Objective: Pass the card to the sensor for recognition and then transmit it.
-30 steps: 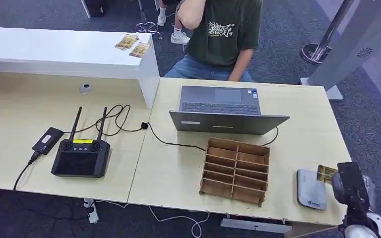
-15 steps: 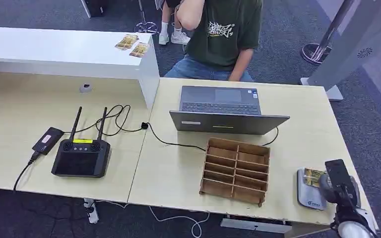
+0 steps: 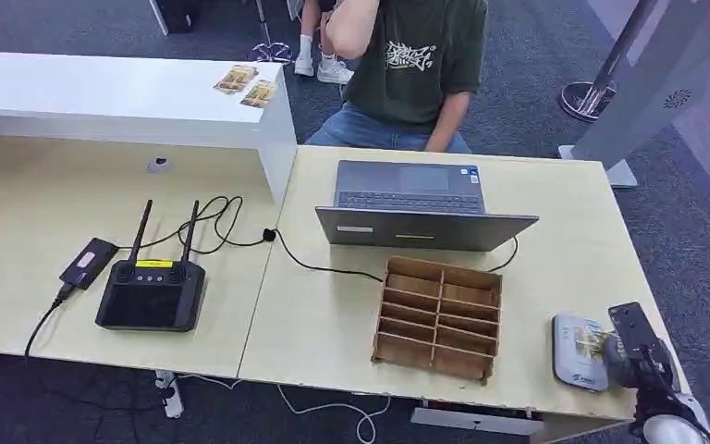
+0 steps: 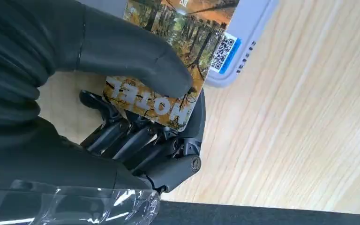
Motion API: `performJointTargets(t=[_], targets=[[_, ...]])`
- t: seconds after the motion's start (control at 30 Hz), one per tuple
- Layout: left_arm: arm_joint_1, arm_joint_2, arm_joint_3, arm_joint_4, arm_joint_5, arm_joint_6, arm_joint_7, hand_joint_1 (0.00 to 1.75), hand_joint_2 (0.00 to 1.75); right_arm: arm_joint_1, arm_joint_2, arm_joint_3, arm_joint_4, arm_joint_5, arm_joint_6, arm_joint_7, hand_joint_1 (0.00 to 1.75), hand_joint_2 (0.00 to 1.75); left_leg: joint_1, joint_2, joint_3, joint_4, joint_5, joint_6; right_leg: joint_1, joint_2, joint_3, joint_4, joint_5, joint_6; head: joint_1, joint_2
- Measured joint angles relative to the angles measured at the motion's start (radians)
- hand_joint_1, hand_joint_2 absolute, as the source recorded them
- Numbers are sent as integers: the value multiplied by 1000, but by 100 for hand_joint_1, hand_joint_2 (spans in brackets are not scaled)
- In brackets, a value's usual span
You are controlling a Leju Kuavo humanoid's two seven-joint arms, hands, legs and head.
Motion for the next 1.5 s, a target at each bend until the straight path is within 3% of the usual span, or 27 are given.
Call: performJointTargets(t=[0.67,0.83,1.07,1.27,1.5], targets=[[0,1,0,0,0,0,4,0,0,-15,-11,33,14,37,-32,-16,175,175,0,2,3,0,-1,1,0,1,4,0,1,1,0,0],[1,0,0,0,0,1,-1,0,0,-3,0,40,-40,86,-105,-50,175,175,0,1,3,0,-1,1,0,0,3,0,1,1,0,0],[0,-12,8,0,0,10,-16,0,0,52,87,41,-247,159,-313,-196,175,175,0,1,2,0,-1,1,0,0,2,0,0,1,0,0],[0,-16,8,0,0,14,-19,0,0,97,120,38,-373,163,-347,-224,175,175,0,1,1,0,-1,1,0,0,1,0,-1,1,0,0],[0,-17,8,0,0,15,-20,0,0,123,135,28,-425,184,-386,-251,175,175,0,1,1,0,-1,2,0,0,1,0,-1,2,0,0]])
